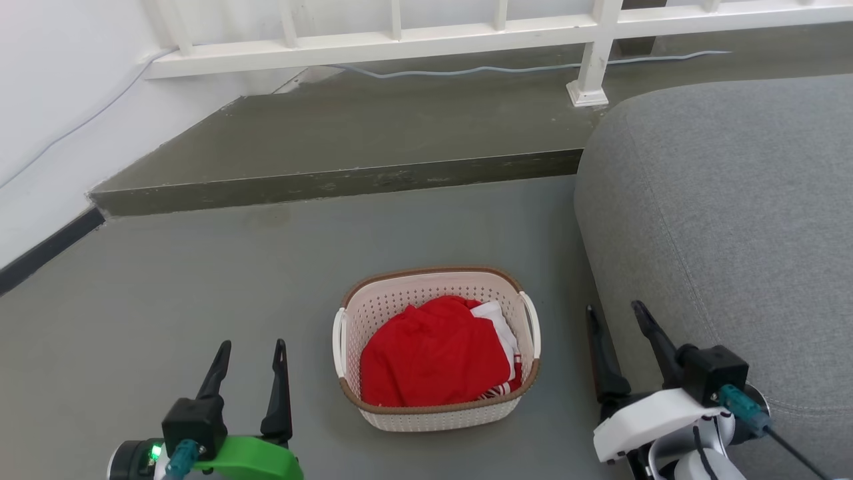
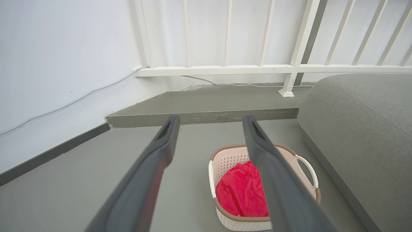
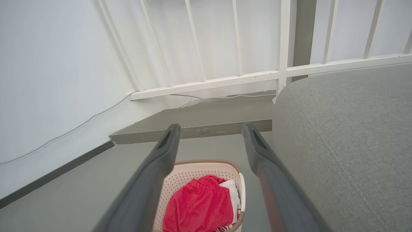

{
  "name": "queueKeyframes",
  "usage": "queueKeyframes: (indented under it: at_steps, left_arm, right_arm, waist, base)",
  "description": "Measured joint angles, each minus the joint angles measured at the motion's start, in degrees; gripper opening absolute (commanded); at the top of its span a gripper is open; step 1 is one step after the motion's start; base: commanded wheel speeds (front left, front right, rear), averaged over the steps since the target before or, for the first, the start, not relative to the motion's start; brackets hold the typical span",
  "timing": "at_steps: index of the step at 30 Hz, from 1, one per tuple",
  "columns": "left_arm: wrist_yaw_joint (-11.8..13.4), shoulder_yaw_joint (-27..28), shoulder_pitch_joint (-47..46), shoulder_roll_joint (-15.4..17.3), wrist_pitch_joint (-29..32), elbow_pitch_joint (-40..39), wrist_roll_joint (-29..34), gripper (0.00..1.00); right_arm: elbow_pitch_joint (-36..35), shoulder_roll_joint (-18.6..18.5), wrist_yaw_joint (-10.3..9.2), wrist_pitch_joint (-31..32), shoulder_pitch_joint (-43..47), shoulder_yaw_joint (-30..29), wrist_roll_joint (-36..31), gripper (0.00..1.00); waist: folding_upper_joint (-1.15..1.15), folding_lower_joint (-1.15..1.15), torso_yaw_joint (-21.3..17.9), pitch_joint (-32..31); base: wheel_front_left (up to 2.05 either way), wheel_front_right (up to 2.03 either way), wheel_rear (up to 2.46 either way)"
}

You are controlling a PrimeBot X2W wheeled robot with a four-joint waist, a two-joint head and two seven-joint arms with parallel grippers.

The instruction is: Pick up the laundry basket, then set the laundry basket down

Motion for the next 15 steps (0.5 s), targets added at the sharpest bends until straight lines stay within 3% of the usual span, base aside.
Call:
queueKeyframes:
  at_steps: [8,15]
  left_arm:
    - [0.5,-0.8,0.6,0.0,-1.6,-0.5,4.2,1.00]
    - [0.5,-0.5,1.2,0.0,-1.7,-0.5,4.7,1.00]
  right_arm:
    - [-0.8,0.1,-0.92,-1.4,0.8,1.4,-5.4,1.00]
    - [-0.9,0.2,-1.00,-1.4,1.4,1.5,-6.0,1.00]
  waist:
    - [0.00,0.00,0.0,-0.3]
    - [0.00,0.00,-0.1,-0.6]
  base:
    - [0.00,0.00,0.00]
    - [0.00,0.00,0.00]
